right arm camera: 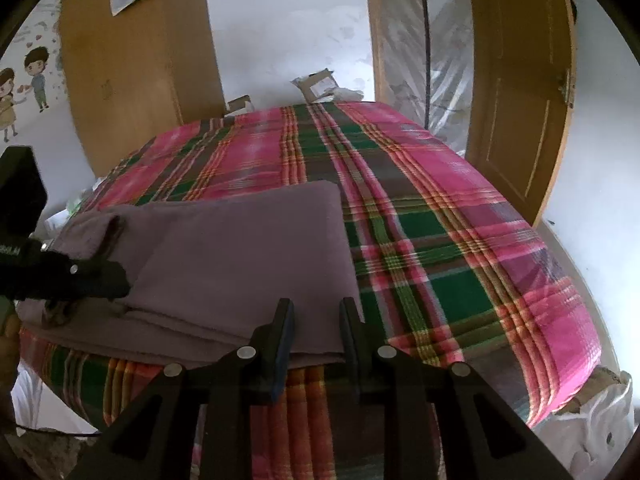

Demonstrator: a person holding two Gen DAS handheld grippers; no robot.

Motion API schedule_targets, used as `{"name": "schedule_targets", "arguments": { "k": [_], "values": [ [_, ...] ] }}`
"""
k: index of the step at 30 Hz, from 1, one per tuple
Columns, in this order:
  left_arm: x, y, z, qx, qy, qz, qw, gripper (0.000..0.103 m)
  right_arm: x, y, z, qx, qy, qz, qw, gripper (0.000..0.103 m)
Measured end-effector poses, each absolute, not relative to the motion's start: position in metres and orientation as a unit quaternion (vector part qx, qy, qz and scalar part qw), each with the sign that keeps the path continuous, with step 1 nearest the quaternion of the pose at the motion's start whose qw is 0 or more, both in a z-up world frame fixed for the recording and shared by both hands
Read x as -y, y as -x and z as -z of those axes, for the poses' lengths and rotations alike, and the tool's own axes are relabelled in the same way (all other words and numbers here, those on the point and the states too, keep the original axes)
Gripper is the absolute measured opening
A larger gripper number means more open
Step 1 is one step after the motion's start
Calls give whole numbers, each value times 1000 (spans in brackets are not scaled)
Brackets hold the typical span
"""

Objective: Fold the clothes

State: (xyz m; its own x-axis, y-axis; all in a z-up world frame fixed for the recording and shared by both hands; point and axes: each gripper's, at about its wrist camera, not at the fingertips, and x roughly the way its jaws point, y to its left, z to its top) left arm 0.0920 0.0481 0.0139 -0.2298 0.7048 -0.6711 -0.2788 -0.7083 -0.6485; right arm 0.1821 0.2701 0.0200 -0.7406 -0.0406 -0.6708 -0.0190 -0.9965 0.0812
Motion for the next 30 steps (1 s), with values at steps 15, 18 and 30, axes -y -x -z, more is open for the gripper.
{"name": "schedule_targets", "arguments": {
  "k": [15, 18, 30],
  "values": [
    [-41, -108, -13, 190, 529, -768, 308, 36, -234, -177, -20, 9, -364, 931, 21, 25],
    [-40, -112, -11, 188, 536, -766, 301, 36, -227, -175, -23, 0, -362, 932, 17, 25],
    [2, -127, -36, 231, 492, -789, 287, 36, -166, -160, -22, -39, -363, 925, 105, 27]
  ]
}}
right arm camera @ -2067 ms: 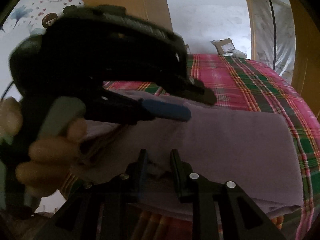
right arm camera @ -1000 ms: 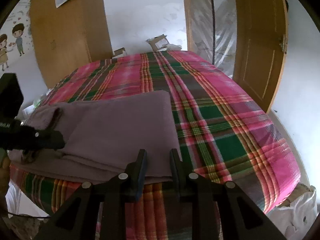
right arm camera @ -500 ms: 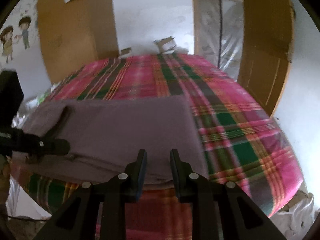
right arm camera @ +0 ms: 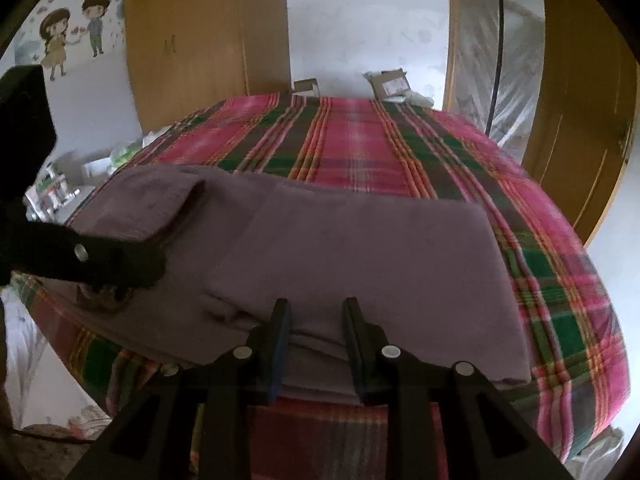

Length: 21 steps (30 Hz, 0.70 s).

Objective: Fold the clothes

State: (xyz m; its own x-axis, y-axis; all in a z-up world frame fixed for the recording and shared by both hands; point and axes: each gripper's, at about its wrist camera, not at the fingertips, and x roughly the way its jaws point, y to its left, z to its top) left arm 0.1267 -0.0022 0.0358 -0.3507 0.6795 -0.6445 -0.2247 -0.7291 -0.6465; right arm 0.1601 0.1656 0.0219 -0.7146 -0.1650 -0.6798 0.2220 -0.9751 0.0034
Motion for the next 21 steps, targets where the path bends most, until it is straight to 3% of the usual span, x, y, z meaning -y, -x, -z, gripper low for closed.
{"name": "schedule_targets", "arguments": {
  "k": [8, 21],
  "values": [
    [46, -135, -64, 258, 440, -819, 264, 36, -140, -149, -14, -54, -374, 916, 133, 27],
    [144, -141, -49, 328, 412, -836, 153, 36, -88, -155, -45, -81, -325, 916, 222, 27]
  ]
}}
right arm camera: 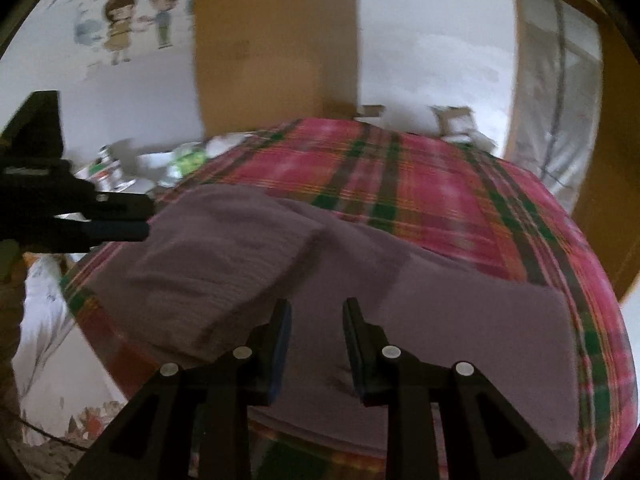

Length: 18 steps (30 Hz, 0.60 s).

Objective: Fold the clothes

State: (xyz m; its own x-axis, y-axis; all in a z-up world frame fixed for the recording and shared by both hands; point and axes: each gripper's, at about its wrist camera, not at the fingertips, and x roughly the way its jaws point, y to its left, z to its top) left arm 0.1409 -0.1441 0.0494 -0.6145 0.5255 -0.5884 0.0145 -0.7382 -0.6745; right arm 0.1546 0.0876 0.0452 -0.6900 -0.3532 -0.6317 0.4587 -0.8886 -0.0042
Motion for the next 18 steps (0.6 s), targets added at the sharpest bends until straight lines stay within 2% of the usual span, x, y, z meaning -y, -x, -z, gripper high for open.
{"name": "schedule_targets", "arguments": {
  "k": [9, 18],
  "values": [
    [198, -156, -21, 370, 413, -829, 72, 36, -11, -160, -43, -124, -299, 884, 338, 27],
    [211, -164, -2, 385, 427, -815, 74, 36, 36, -159, -12, -164, -343, 840, 386, 27]
  ]
}}
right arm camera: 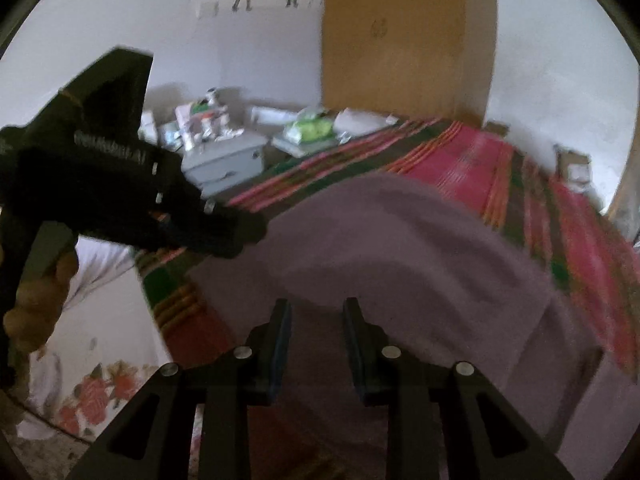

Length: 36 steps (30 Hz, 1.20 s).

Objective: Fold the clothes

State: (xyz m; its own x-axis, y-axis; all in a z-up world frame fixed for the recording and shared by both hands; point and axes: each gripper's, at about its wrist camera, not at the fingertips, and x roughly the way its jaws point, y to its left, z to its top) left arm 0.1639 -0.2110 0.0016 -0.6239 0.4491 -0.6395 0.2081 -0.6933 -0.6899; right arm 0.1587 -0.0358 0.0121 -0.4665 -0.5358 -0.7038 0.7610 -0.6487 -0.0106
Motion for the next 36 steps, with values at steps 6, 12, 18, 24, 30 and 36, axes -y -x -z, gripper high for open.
{"name": "schedule_targets", "arguments": {
  "k": [6, 12, 18, 24, 30, 36],
  "values": [
    [225, -175, 2, 392, 428, -812, 60, 36, 40, -170, -16, -181, -330, 831, 410, 27],
    [236, -180, 5, 410, 423, -807, 45, 36, 69, -175, -17, -190, -311, 820, 442, 44],
    [238, -173, 12, 416, 434, -798, 40, 36, 96, -186, -4, -231, -305, 805, 453, 52],
    [241, -167, 15, 422, 440, -792, 44, 36, 109, -189, 2, -258, -291, 824, 413, 52],
    [242, -160, 13, 420, 446, -789, 49, 42, 104, -186, -1, -251, -290, 835, 395, 36],
    [240, -145, 16, 431, 448, -779, 74, 45, 94, -186, -7, -247, -282, 841, 390, 19]
  ]
}}
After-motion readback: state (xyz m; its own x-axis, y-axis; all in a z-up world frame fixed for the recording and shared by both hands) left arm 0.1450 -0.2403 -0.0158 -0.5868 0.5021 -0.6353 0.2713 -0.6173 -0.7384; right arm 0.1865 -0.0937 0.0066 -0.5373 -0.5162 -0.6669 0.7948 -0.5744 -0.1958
